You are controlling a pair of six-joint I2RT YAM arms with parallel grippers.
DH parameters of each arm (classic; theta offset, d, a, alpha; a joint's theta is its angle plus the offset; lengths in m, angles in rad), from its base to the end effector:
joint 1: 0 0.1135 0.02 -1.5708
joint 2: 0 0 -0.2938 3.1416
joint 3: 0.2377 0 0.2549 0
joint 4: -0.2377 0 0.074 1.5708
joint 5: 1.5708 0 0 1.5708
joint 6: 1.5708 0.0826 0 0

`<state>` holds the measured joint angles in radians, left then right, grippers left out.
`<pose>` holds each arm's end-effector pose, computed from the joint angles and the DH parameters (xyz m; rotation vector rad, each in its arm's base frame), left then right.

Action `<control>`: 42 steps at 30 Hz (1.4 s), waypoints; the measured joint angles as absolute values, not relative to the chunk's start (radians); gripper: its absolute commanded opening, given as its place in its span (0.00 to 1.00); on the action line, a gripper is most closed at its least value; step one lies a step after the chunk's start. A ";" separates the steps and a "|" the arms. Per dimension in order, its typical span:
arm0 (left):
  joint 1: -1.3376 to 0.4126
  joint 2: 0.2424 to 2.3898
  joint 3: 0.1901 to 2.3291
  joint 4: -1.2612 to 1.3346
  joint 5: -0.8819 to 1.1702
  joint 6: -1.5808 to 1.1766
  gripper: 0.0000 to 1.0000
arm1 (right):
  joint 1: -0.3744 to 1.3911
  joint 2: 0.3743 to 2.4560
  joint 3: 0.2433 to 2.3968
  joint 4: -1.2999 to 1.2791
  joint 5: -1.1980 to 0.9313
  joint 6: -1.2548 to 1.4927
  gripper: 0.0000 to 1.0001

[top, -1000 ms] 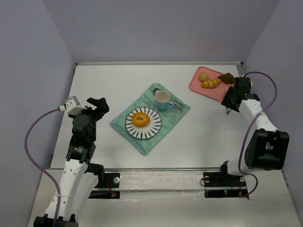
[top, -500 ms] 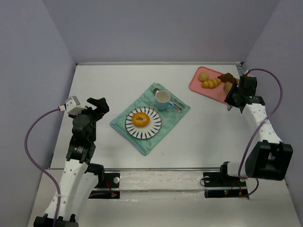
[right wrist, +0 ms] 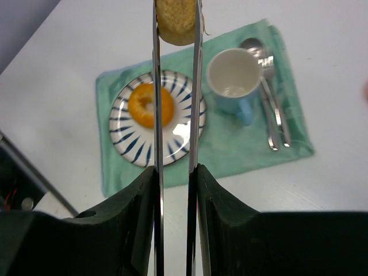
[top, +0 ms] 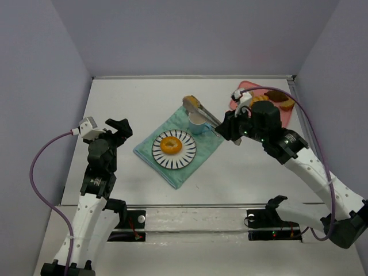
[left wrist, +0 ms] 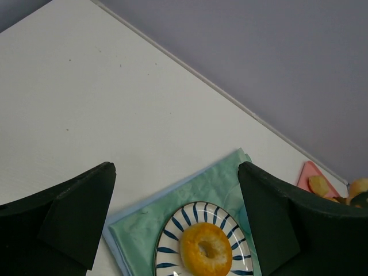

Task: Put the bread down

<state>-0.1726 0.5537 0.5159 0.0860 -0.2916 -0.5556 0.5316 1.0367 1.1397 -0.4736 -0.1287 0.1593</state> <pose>0.1744 -0.0063 0.3260 -0.5184 1.4452 -0.3589 0.2153 0.1389 0.3951 -0.4525 1.9307 0.5792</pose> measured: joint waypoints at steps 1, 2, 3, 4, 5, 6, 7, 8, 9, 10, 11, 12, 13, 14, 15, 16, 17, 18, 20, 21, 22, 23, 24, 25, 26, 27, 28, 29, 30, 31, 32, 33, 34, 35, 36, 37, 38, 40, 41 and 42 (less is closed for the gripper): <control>-0.173 0.554 0.516 0.086 -0.292 -0.556 0.99 | 0.589 1.059 1.139 -0.476 -0.130 0.150 0.31; -0.172 0.555 0.516 0.086 -0.294 -0.556 0.99 | 0.630 1.078 1.138 -0.479 -0.130 0.145 0.31; -0.172 0.558 0.516 0.086 -0.295 -0.556 0.99 | 0.680 1.110 1.136 -0.487 -0.129 0.142 0.31; -0.172 0.561 0.516 0.086 -0.296 -0.556 0.99 | 0.708 1.134 1.134 -0.494 -0.128 0.138 0.31; -0.172 0.561 0.516 0.086 -0.297 -0.556 0.99 | 0.749 1.169 1.131 -0.505 -0.126 0.137 0.32; -0.172 0.562 0.516 0.086 -0.297 -0.556 0.99 | 0.773 1.194 1.128 -0.517 -0.123 0.137 0.32; -0.172 0.562 0.516 0.086 -0.298 -0.556 0.99 | 0.787 1.210 1.126 -0.526 -0.121 0.138 0.32; -0.172 0.564 0.516 0.086 -0.299 -0.557 0.99 | 0.804 1.228 1.118 -0.537 -0.119 0.139 0.32; -0.172 0.566 0.516 0.086 -0.299 -0.557 0.99 | 0.816 1.240 1.110 -0.549 -0.115 0.146 0.32; -0.172 0.567 0.516 0.086 -0.299 -0.558 0.99 | 0.823 1.245 1.101 -0.562 -0.109 0.150 0.33; -0.172 0.568 0.516 0.086 -0.300 -0.558 0.99 | 0.829 1.245 1.092 -0.573 -0.104 0.156 0.33; -0.172 0.569 0.516 0.086 -0.300 -0.558 0.99 | 0.832 1.243 1.084 -0.577 -0.100 0.162 0.34; -0.172 0.572 0.516 0.086 -0.300 -0.558 0.99 | 0.833 1.236 1.070 -0.583 -0.094 0.168 0.36; -0.172 0.573 0.516 0.086 -0.300 -0.558 0.99 | 0.833 1.226 1.052 -0.589 -0.092 0.179 0.37; -0.172 0.574 0.516 0.086 -0.300 -0.559 0.99 | 0.833 1.214 1.034 -0.596 -0.090 0.188 0.38; -0.172 0.575 0.516 0.086 -0.300 -0.559 0.99 | 0.833 1.206 1.023 -0.605 -0.086 0.195 0.39; -0.173 0.575 0.516 0.086 -0.300 -0.559 0.99 | 0.833 1.196 1.011 -0.618 -0.085 0.203 0.40; -0.173 0.575 0.516 0.086 -0.300 -0.559 0.99 | 0.833 1.188 0.996 -0.628 -0.086 0.210 0.40; -0.172 0.580 0.516 0.086 -0.300 -0.559 0.99 | 0.838 1.184 0.980 -0.636 -0.086 0.218 0.43; -0.172 0.582 0.516 0.086 -0.300 -0.559 0.99 | 0.840 1.186 0.973 -0.640 -0.086 0.221 0.45; -0.172 0.583 0.516 0.086 -0.300 -0.559 0.99 | 0.840 1.188 0.971 -0.643 -0.087 0.222 0.46; -0.173 0.584 0.516 0.086 -0.300 -0.559 0.99 | 0.840 1.192 0.970 -0.644 -0.087 0.224 0.47; -0.173 0.585 0.516 0.086 -0.303 -0.559 0.99 | 0.840 1.200 0.970 -0.643 -0.087 0.223 0.48; -0.172 0.585 0.516 0.085 -0.303 -0.559 0.99 | 0.840 1.207 0.970 -0.641 -0.086 0.224 0.50; -0.173 0.585 0.516 0.085 -0.304 -0.559 0.99 | 0.840 1.219 0.970 -0.638 -0.086 0.224 0.51; -0.172 0.585 0.516 0.085 -0.304 -0.559 0.99 | 0.841 1.229 0.970 -0.638 -0.086 0.224 0.53; -0.172 0.585 0.516 0.085 -0.305 -0.559 0.99 | 0.844 1.241 0.970 -0.636 -0.086 0.221 0.54; -0.172 0.585 0.516 0.085 -0.307 -0.559 0.99 | 0.846 1.251 0.971 -0.636 -0.086 0.220 0.55; -0.172 0.585 0.516 0.085 -0.307 -0.559 0.99 | 0.848 1.257 0.971 -0.635 -0.086 0.220 0.56; -0.172 0.585 0.516 0.086 -0.308 -0.559 0.99 | 0.850 1.259 0.972 -0.635 -0.086 0.217 0.56; -0.172 0.585 0.516 0.085 -0.308 -0.559 0.99 | 0.852 1.259 0.972 -0.636 -0.086 0.216 0.56; -0.173 0.585 0.516 0.085 -0.308 -0.559 0.99 | 0.852 1.258 0.974 -0.636 -0.086 0.216 0.56; -0.172 0.585 0.516 0.085 -0.308 -0.559 0.99 | 0.852 1.258 0.978 -0.635 -0.086 0.216 0.56; -0.173 0.585 0.516 0.085 -0.308 -0.559 0.99 | 0.852 1.258 0.979 -0.635 -0.086 0.216 0.56; -0.172 0.585 0.516 0.086 -0.308 -0.559 0.99 | 0.852 1.256 0.983 -0.635 -0.086 0.216 0.56; -0.172 0.585 0.516 0.085 -0.308 -0.559 0.99 | 0.852 1.254 0.985 -0.635 -0.086 0.216 0.56; -0.172 0.585 0.516 0.085 -0.308 -0.559 0.99 | 0.852 1.248 0.986 -0.635 -0.084 0.216 0.56; -0.173 0.585 0.516 0.086 -0.308 -0.559 0.99 | 0.852 1.234 0.987 -0.635 -0.072 0.217 0.56; -0.173 0.585 0.516 0.085 -0.308 -0.559 0.99 | 0.852 1.226 0.987 -0.636 -0.064 0.217 0.55; -0.172 0.585 0.516 0.085 -0.309 -0.559 0.99 | 0.852 1.212 0.989 -0.636 -0.054 0.216 0.55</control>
